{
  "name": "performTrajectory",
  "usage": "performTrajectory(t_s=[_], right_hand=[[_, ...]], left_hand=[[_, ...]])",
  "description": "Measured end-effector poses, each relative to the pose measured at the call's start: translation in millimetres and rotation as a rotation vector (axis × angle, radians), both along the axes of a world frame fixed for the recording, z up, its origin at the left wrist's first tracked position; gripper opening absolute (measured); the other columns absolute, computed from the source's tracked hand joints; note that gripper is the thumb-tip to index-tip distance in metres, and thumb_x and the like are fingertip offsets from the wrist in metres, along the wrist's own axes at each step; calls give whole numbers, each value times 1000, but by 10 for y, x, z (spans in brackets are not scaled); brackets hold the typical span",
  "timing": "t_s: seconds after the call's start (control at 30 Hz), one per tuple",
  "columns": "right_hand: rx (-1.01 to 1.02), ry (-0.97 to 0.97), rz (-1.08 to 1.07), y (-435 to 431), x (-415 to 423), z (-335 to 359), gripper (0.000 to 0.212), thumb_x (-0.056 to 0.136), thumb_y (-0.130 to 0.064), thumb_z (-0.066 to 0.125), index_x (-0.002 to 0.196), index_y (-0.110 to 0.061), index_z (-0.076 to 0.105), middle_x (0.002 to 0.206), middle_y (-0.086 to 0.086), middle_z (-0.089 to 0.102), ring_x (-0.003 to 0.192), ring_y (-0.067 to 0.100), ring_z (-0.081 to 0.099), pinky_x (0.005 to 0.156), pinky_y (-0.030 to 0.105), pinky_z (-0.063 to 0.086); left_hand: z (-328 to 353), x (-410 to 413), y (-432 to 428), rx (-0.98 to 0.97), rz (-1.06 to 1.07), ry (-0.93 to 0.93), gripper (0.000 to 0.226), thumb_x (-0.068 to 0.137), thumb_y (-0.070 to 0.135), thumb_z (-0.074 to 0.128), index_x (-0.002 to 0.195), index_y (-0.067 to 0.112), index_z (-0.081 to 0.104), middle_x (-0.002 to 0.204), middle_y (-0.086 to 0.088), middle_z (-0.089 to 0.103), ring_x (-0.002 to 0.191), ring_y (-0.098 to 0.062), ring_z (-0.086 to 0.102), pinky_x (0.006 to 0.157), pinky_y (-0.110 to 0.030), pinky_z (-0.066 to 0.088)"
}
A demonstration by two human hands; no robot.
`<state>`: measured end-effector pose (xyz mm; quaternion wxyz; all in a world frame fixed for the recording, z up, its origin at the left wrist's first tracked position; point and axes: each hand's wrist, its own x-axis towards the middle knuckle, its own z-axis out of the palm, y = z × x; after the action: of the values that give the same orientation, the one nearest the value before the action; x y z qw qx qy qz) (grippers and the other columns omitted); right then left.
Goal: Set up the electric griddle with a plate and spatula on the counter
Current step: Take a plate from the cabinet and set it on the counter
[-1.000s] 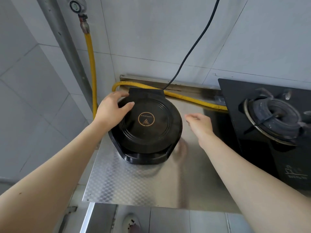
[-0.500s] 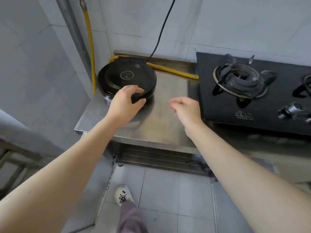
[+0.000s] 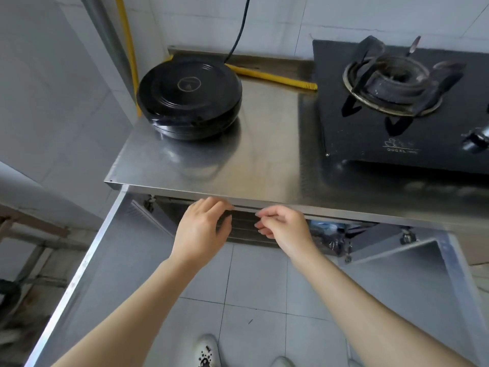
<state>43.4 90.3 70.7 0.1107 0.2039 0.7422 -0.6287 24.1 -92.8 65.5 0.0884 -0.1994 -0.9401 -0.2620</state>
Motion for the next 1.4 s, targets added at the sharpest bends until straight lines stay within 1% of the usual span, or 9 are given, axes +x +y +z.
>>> performTrajectory(t_s=[0.17,0.33,0.57,0.7,0.8,1.0,1.2,1.3,1.4], right_hand=[[56,-59,68,-203,-49,-752,28,87,0,54,81,-22,71,76,-1,73,59,-4,66,54,7,45],[95,-72,23,-248,-370,-1532,29,86,0,53,79,-22,70,77,2,73,67,8,67,63,17,51],[182,87,91,-156,-1064,-2562,28,88,-5,57,78,-28,68,80,-6,73,75,7,70,74,23,57],[211,216,126,-164,-1586,-2844,26,90,-6,59,82,-31,65,94,-3,71,84,9,68,79,26,56],[174,312,108,-174,-1927,-3032,23,91,-4,56,92,-26,64,103,1,68,86,10,66,75,21,55],[80,346,55,-307,-2380,-3224,35,88,-5,60,122,-14,61,103,5,67,85,17,69,79,32,60],[-53,259,43,-512,-2577,-3269,47,89,-6,60,135,-7,50,114,13,63,89,23,68,72,30,59],[-111,234,30,-569,-2645,-3234,39,89,-8,60,127,-5,54,119,14,60,96,27,65,64,29,59],[-51,215,-8,-553,-2658,-3237,35,88,-11,61,122,-8,57,120,12,60,98,26,63,63,29,59]], left_hand=[[-732,-14,-174,-112,-29,-124,19,78,10,70,97,10,69,99,-4,69,86,-26,65,80,-34,50],[-1483,-313,-234,-139,45,-173,25,84,18,65,108,14,68,110,-4,66,97,-26,60,83,-35,49],[-2593,-1048,-238,79,271,-101,28,88,24,61,116,26,62,122,1,59,101,-17,58,81,-26,46],[-2989,-1535,-325,351,412,5,39,84,21,64,122,26,57,132,0,50,119,-24,50,98,-40,47],[-3250,-1883,-443,395,596,154,56,81,25,67,133,22,45,141,-10,38,128,-30,40,105,-41,38],[-3349,-2447,-745,732,726,-167,74,86,32,61,148,16,23,149,-12,35,132,-31,39,98,-33,35],[-3273,-2611,-817,641,737,-232,65,90,7,51,148,15,23,149,-15,36,131,-33,40,106,-40,39],[-3240,-2640,-823,679,771,-307,59,87,-2,51,143,8,35,141,-21,45,122,-35,49,99,-43,46],[-3225,-2564,-760,726,737,-377,41,88,-4,50,128,-3,50,123,-24,58,92,-29,58,65,-31,57]])
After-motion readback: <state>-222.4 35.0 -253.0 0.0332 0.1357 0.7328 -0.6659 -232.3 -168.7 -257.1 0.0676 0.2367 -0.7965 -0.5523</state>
